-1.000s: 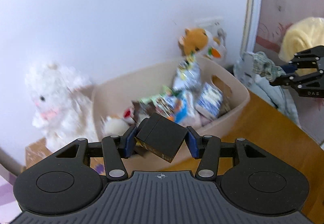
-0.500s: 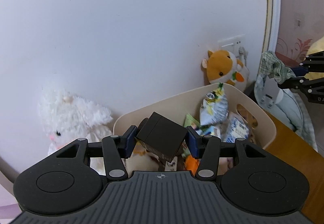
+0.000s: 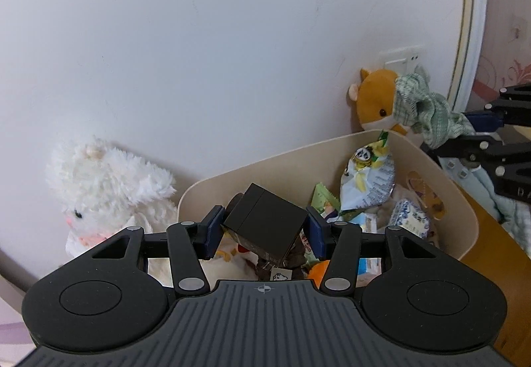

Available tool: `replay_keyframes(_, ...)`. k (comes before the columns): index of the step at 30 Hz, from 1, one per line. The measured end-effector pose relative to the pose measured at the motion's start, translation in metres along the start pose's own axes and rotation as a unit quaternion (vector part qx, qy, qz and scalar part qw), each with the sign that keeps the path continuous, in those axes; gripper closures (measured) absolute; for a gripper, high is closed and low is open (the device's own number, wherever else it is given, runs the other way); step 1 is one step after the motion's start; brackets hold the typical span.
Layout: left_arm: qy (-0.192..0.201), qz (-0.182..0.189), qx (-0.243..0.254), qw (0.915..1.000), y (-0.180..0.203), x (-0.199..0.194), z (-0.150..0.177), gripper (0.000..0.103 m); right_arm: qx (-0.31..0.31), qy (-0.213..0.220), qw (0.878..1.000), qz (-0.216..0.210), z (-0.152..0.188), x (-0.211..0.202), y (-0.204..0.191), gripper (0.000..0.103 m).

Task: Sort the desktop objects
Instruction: 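Lift the black box and green scrunchie over the beige basket, then open both tools to release the box and scrunchie into the basket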

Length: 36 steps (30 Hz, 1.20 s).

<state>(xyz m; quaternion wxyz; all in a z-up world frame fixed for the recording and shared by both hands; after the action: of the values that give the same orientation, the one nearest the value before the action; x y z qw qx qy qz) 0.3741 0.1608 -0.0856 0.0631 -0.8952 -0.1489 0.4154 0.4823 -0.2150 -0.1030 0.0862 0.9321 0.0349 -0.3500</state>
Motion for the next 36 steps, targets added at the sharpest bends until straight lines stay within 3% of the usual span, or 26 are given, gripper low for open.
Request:
replay_keyframes(17,-0.08,-0.017,0.037,0.996,0.016,0.045,0.014,0.05,-0.004,-0.091,0.995,-0.028,0.018,0.053,-0.039,0.079)
replay_keyframes(18,-0.082,-0.017,0.036,0.9959,0.016,0.046,0.014,0.05,-0.007,-0.096,0.995,-0.029,0.019,0.054,-0.041,0.077)
replay_keyframes(20,-0.085,-0.012,0.033,0.9957,0.016,0.047,0.013,0.05,-0.01,-0.1,0.995,-0.025,0.022,0.055,-0.043,0.06)
replay_keyframes(22,-0.09,-0.005,0.033,0.9954,0.017,0.046,0.013,0.049,-0.01,-0.1,0.995,-0.023,0.023,0.055,-0.044,0.057)
replay_keyframes(26,-0.087,-0.013,0.034,0.9955,0.018,0.043,0.012,0.031,-0.009,-0.101,0.995,-0.021,0.025,0.052,-0.043,0.045)
replay_keyframes(28,-0.085,-0.014,0.032,0.9957,0.017,0.04,0.011,0.027,-0.005,-0.1,0.995,-0.021,0.026,0.049,-0.041,0.027)
replay_keyframes(36,-0.08,-0.014,0.029,0.9963,0.016,0.025,0.014,0.023,-0.014,-0.075,0.997,-0.018,0.026,0.031,-0.042,0.014)
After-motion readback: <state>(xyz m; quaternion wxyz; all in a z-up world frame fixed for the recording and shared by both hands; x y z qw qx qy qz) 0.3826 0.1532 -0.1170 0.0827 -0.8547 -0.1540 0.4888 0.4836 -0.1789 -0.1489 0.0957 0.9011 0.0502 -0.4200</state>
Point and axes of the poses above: each gripper's, at about its wrist camera, not at the fingertips, and x roughly the way its jaws point, y to its right, z to its underside, the point moved 3 cm from there along x, roughly the way its jaws point, and after that the axes turned 8 degrees about -y, right-handed, at the moved point
